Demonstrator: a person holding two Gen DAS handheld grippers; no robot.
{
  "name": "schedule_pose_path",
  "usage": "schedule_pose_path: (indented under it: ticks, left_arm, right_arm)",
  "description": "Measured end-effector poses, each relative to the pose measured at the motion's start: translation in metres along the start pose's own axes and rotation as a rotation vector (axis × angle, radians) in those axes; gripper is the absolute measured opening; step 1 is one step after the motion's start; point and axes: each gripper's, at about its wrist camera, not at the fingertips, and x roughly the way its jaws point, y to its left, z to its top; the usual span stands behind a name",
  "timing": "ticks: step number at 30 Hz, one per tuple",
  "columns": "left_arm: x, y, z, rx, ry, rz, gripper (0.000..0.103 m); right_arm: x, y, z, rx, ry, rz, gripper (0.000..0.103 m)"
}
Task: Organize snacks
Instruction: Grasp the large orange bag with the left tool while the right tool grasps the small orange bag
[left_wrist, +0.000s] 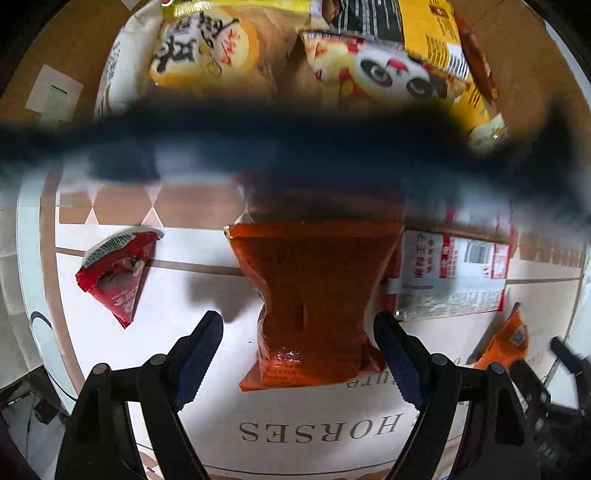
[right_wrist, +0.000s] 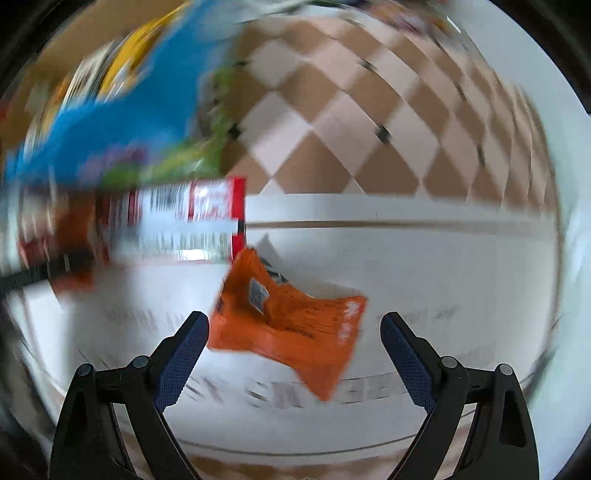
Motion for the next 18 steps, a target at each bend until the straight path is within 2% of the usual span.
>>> schedule_pose_path:
  ticks: [4,6,8,10,11,13,18]
  left_arm:
    - [0.004,-0.002,-0.006,0.005,-0.01,0.013,0.083]
    - [0.005,-0.005,-0.007,0.008,-0.008,0.013,0.083]
    - [0.009,-0.013,-0.005,0.011,-0.007,0.014,0.083]
    - [0.013,-0.019,-0.005,0.012,-0.007,0.02,0.083]
    - [0.013,-0.019,-0.003,0.013,-0.007,0.024,0.083]
    - [0.012,-0.018,-0.002,0.016,-0.004,0.027,0.083]
    - [0.013,-0.018,-0.003,0.013,-0.012,0.022,0.083]
  right_arm:
    - [0.012,0.024,0.001,-0.247,0.067,-0.11,0.096]
    - [0.021,0.033,0.004,-0.316,0.097,-0.133,0.096]
    - [0.03,0.039,0.007,-0.348,0.129,-0.113,0.096]
    - [0.037,0.044,0.013,-0.353,0.14,-0.113,0.092]
    - [0.04,0.044,0.016,-0.351,0.141,-0.119,0.085]
    - [0.046,0.042,0.02,-0.316,0.164,-0.098,0.061]
    - [0.05,0.015,0.028,-0.047,0.219,0.046,0.055]
